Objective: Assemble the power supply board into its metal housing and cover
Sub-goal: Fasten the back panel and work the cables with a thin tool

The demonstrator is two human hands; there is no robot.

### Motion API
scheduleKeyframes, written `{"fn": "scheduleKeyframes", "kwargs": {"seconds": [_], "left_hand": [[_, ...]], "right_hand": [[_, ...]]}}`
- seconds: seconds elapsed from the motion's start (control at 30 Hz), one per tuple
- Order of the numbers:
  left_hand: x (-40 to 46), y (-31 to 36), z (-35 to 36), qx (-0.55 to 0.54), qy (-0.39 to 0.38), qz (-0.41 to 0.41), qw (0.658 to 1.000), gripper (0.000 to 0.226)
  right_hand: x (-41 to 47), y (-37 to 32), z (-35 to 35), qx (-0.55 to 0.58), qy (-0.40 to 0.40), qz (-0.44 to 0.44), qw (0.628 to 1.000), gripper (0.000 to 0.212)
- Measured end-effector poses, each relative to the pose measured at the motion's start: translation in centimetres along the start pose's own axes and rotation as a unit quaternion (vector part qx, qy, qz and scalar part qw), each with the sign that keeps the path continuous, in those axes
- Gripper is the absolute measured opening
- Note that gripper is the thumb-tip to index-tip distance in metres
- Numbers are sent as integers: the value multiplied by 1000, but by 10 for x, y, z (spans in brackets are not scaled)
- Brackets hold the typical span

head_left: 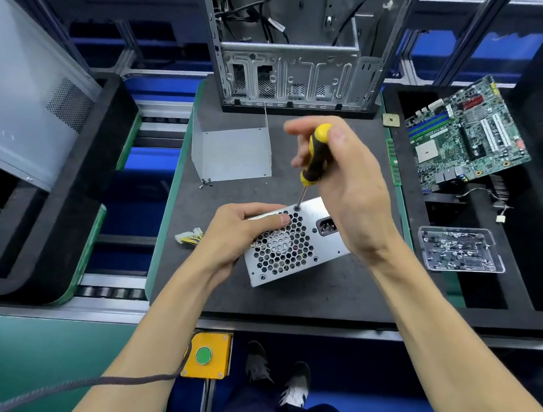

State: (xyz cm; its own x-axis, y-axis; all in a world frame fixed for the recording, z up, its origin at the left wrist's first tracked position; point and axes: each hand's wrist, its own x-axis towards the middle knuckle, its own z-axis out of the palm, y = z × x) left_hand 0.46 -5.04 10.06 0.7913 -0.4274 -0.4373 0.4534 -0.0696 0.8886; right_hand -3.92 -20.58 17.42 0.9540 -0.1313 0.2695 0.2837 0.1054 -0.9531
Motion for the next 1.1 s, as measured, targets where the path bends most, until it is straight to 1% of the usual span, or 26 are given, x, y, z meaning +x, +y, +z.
{"fn": "scheduleKeyframes", "kwargs": {"seconds": [0.07,0.1,0.13,0.2,0.27,0.3,0.33,0.4,0.47,0.53,0.6,0.63,0.73,0.77,0.8,0.83,0.87,0.93,0.97,1.0,1.03,1.07,1.1], "left_hand": [[0,-1,0,3,-6,2,1000,24],[0,-1,0,2,-9,3,1000,24],[-1,-1,-1,1,-12,3,1000,24],[-1,0,0,1,-11,3,1000,22],[-1,-1,0,5,-4,5,1000,20],[0,-1,0,5,-2,6,1000,21],[0,-1,0,5,-3,6,1000,21],[0,-2,0,6,-10,8,1000,24],[-1,-2,-1,8,-16,10,1000,25],[-1,-1,0,9,-9,9,1000,23],[-1,-1,0,11,-3,6,1000,21],[-1,-1,0,12,-3,6,1000,21],[-1,-2,0,14,-10,9,1000,24],[-1,-2,0,16,-13,11,1000,25],[-2,-2,0,17,-15,12,1000,25],[-2,-2,0,17,-13,11,1000,25],[-2,-2,0,16,-10,9,1000,24],[-2,-1,0,16,-4,6,1000,23],[-2,-1,1,18,-4,6,1000,24],[-2,0,1,21,-4,8,1000,24],[-2,0,1,27,-4,13,1000,24],[-3,0,1,34,-3,18,999,25],[-3,0,1,39,-3,23,999,25]], "right_hand": [[-2,-2,0,-8,-4,-14,1000,11],[-2,-1,0,-11,-7,-23,1000,10],[-2,-4,2,-6,-8,-20,1000,14],[-1,-1,0,4,-12,-14,1000,12],[0,1,-3,10,-16,-6,1000,30],[-1,2,-4,5,-19,-4,1000,33],[-3,0,-3,4,-21,-3,1000,28],[-5,-5,2,1,-32,-14,999,6],[-4,-7,5,-11,-17,-19,1000,17],[-1,-5,3,-2,-11,-13,1000,10],[1,-2,0,7,-5,3,1000,27],[0,-2,-1,1,-3,9,1000,30],[-3,-4,2,-13,-24,-1,1000,8],[-4,-4,4,-21,-19,-11,1000,17],[-4,-5,6,-22,-16,-10,1000,21],[-4,-4,7,-18,-13,-13,1000,18],[-4,-5,7,-17,-8,-11,1000,19],[-5,-3,5,-22,-1,-4,1000,35],[-6,-2,6,-31,3,-6,999,34],[-8,-4,8,-37,2,-11,999,27],[-9,-4,8,-31,-3,-20,999,15],[-9,-3,9,-19,-6,-20,1000,9],[-9,-3,10,-17,3,-24,1000,17]]}}
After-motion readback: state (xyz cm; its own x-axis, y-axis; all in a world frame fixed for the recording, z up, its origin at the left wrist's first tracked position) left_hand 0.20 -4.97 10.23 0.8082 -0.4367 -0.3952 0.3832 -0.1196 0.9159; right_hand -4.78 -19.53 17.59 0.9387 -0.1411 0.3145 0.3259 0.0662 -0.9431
